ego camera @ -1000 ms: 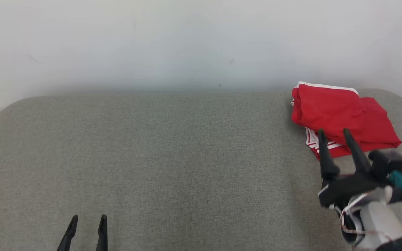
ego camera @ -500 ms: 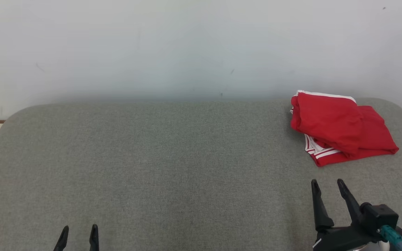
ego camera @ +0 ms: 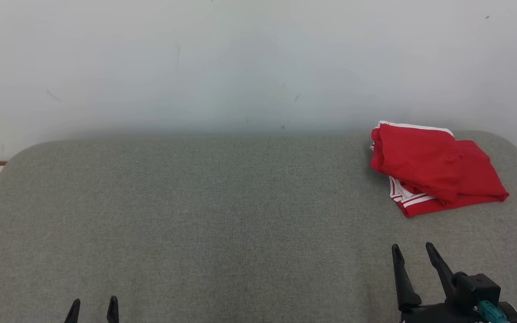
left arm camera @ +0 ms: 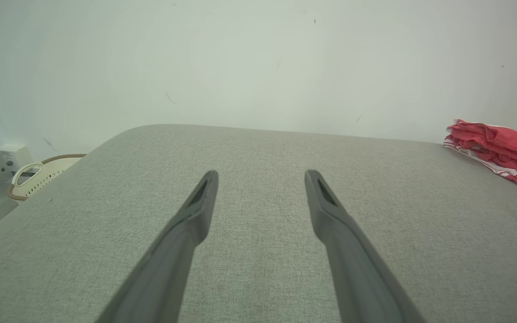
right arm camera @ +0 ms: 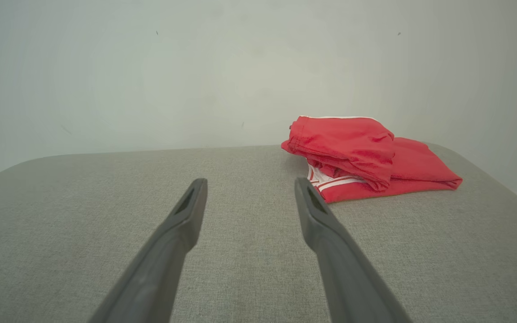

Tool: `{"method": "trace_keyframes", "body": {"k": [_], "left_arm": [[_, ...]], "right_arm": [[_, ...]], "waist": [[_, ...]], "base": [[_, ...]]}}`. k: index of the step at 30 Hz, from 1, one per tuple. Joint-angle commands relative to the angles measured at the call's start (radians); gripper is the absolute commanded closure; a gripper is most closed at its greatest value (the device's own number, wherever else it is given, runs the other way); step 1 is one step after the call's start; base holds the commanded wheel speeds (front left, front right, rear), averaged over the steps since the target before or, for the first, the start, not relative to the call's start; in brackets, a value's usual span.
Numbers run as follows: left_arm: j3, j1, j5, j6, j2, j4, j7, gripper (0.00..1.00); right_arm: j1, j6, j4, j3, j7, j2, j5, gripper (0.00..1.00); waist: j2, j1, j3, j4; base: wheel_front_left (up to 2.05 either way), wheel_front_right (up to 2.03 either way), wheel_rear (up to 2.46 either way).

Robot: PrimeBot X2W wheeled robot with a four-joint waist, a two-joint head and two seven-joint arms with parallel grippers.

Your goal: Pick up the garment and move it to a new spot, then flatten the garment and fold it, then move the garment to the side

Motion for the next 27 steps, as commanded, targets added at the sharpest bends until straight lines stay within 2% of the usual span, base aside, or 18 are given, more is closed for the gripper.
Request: {"method": "trace_keyframes", "body": {"k": [1, 8, 20, 21, 24, 27], "left_arm": [[0.003, 0.018, 0.002, 0.000, 0.007, -0.002, 0.002, 0.00], [0.009, 0.020, -0.004, 0.013, 0.014, -0.011, 0.016, 0.00], [0.002, 0.029, -0.014, 0.011, 0.021, -0.027, 0.015, 0.00], [0.001, 0.015, -0.013, 0.009, 0.014, -0.022, 0.018, 1.00], [-0.007, 0.019, -0.019, 0.008, -0.002, 0.002, 0.019, 1.00], [0.000, 0.016, -0.070, -0.002, -0.009, 0.011, 0.027, 1.00]], "right_arm": [[0.011, 0.000, -0.006, -0.002, -0.004, 0.003, -0.001, 0.00], [0.014, 0.000, -0.011, -0.010, 0.006, 0.011, 0.005, 0.00], [0.016, 0.000, -0.017, -0.012, 0.006, 0.017, 0.003, 0.00], [0.005, 0.000, -0.013, -0.011, 0.011, 0.015, 0.007, 1.00], [0.021, 0.000, 0.012, -0.009, 0.012, 0.015, 0.014, 1.00], [0.022, 0.000, 0.017, -0.010, 0.015, 0.014, 0.072, 1.00]], "waist": [[0.0000, 0.0000, 0.000, 0.000], [0.0000, 0.0000, 0.002, 0.002], [0.0000, 0.0000, 0.014, 0.009], [0.0000, 0.0000, 0.014, 0.009], [0.0000, 0.0000, 0.015, 0.009], [0.0000, 0.0000, 0.016, 0.009]], "base": [[0.00, 0.00, 0.00], [0.00, 0.00, 0.00], [0.00, 0.00, 0.00], [0.00, 0.00, 0.00], [0.00, 0.00, 0.00], [0.00, 0.00, 0.00]]}}
